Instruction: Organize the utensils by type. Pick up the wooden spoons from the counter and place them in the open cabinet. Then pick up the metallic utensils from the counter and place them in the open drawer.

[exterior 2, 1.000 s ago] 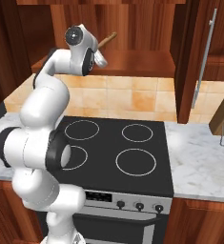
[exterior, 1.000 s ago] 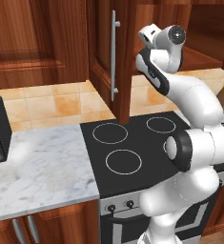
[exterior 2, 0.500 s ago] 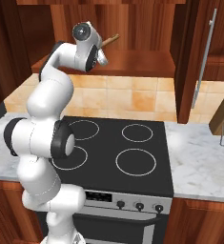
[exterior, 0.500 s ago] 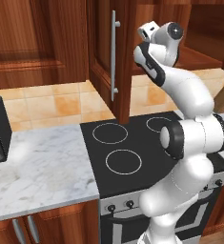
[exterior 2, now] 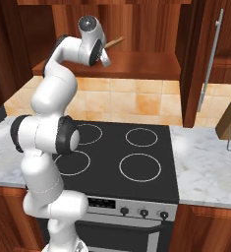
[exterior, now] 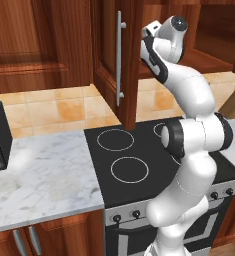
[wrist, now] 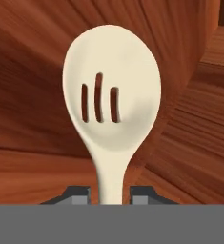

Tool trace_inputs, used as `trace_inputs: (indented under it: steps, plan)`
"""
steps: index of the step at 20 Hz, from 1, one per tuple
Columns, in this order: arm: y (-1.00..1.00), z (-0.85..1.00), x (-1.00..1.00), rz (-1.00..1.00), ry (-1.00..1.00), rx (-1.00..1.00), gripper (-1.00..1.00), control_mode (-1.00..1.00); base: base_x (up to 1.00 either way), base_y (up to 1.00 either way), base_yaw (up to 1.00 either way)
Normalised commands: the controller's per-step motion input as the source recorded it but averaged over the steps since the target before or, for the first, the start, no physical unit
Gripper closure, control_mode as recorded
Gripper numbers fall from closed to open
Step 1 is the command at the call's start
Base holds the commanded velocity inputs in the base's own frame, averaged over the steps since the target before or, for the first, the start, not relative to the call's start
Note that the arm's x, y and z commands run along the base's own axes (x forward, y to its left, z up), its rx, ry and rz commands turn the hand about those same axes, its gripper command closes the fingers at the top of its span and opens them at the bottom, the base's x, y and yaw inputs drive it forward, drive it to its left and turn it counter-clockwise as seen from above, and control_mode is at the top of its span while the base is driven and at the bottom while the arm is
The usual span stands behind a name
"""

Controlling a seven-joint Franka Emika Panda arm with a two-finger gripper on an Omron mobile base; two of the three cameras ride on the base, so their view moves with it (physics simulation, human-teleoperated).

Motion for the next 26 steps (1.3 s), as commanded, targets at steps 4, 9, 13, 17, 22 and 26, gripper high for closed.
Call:
trace_inputs:
  steps: [4,9,13,17,22,26]
  plan:
    - [0.08,-0.28,-0.08,0.0,0.0,0.0,-1.0,-1.0,0.0,0.0,0.0]
    - [0.01,-0.23,0.0,0.0,0.0,0.0,-1.0,-1.0,0.0,0.0,0.0]
    - [0.0,-0.21,0.01,0.0,0.0,0.02,-1.0,-1.0,0.0,0.0,0.0]
    - [0.0,-0.28,0.0,0.02,0.01,0.05,-1.0,-1.0,0.0,0.0,0.0]
    - [0.0,-0.34,0.01,0.02,0.03,0.03,-1.0,-1.0,0.0,0.0,0.0]
    - [0.0,-0.27,-0.06,0.06,0.0,0.0,-1.0,-1.0,0.0,0.0,0.0]
